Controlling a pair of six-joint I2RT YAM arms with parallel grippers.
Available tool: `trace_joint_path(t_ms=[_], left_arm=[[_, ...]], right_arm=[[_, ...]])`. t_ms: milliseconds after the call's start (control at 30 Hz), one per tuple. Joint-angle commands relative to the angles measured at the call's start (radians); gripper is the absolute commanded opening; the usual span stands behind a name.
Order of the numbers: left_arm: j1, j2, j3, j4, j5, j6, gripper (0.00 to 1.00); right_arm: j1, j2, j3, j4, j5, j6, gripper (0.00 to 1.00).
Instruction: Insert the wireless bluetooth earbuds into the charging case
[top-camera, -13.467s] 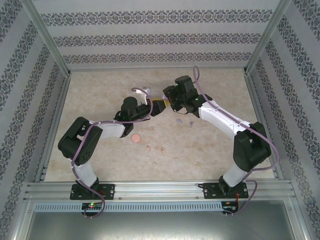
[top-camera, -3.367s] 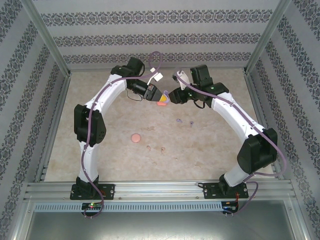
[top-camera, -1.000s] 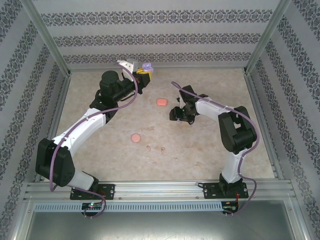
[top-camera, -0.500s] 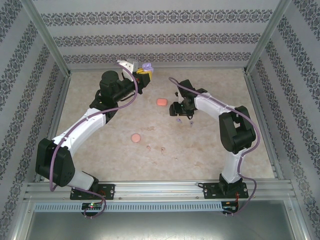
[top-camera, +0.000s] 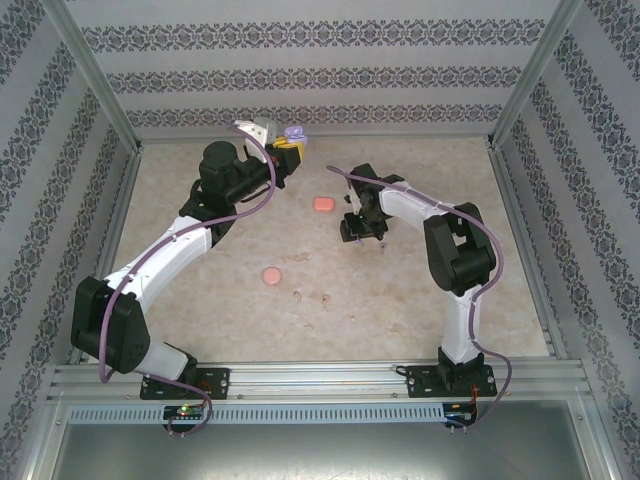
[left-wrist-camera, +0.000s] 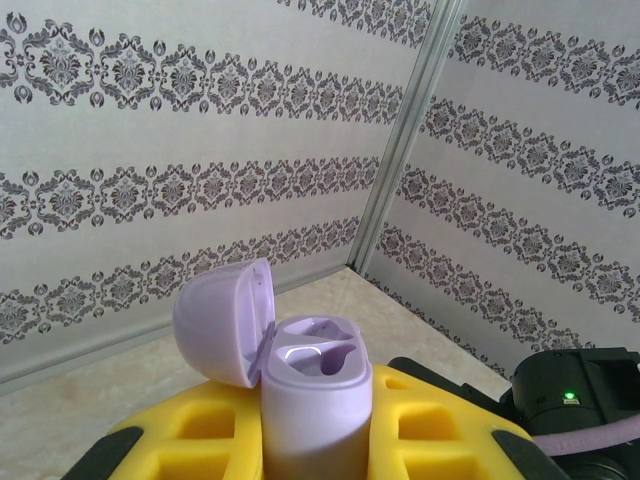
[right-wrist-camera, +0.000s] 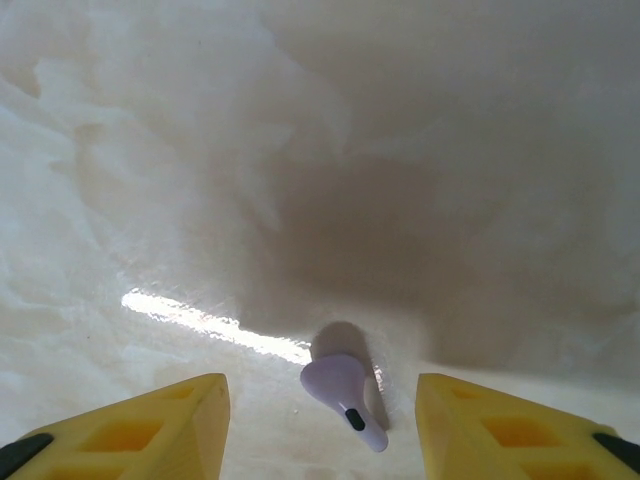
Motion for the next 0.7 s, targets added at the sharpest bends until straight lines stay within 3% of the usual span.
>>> trace_joint_path(t_ms=[0, 667], left_arm=[[-0.002, -0.009, 0.029, 0.006, 0.017, 0.020, 0.00], [-0.001, -0.006, 0.026, 0.010, 0.013, 0.017, 0.00]], right_arm=[[0.016, 0.024, 0.031, -0.031, 0.034, -0.024, 0.51], [0.020, 0.064, 0.056, -0.037, 0.076, -0.036, 0.40]])
